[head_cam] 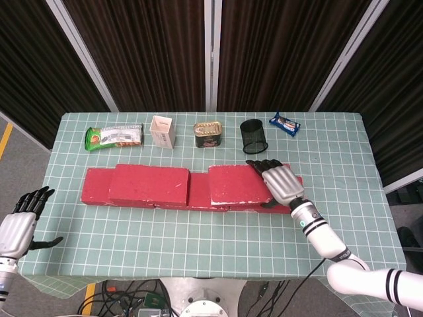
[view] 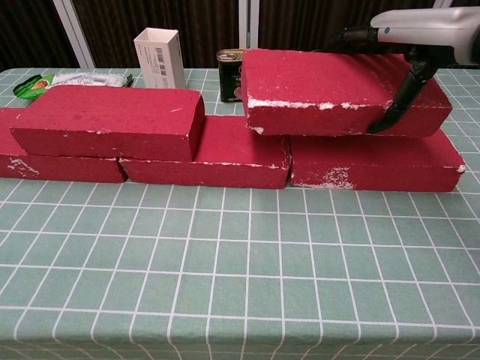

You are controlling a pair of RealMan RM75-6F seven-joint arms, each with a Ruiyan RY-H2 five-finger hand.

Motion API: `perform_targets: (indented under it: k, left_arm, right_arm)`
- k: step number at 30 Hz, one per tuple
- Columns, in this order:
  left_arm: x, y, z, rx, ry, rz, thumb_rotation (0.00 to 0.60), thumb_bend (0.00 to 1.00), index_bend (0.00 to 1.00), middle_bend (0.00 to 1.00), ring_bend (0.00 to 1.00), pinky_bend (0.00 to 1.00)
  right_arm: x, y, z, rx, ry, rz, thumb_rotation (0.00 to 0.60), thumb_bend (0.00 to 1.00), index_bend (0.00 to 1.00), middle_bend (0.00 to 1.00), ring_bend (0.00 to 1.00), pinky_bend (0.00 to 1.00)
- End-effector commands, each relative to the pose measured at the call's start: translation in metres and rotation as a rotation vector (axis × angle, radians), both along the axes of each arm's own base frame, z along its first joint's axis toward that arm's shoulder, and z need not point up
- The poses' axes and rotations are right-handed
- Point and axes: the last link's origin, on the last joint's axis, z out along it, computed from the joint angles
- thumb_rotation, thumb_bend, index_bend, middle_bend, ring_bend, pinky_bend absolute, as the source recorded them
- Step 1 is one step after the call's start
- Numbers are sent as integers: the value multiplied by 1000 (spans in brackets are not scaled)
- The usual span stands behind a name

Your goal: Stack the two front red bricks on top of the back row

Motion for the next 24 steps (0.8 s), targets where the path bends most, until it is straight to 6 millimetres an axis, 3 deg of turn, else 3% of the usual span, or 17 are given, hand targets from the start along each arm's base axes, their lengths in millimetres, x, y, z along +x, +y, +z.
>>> perform_targets:
  k: [1, 11, 24]
  left_arm:
    - [-2, 0, 0, -7, 0, 12, 600, 2, 0, 0, 0, 0]
    - [-8, 2, -2, -54, -26, 53, 600, 1, 0, 0, 0, 0]
    - [-10, 7, -5, -56, -59, 45, 600, 1, 0, 0, 0, 0]
  right_arm:
    - [5, -8, -11, 30, -8, -21, 600, 10, 84, 210, 152, 211]
    - [17, -12, -36, 86, 22, -67, 600, 8, 77, 196, 138, 185]
    - [28, -14, -46, 69, 25, -88, 600, 3, 70, 174, 119, 156]
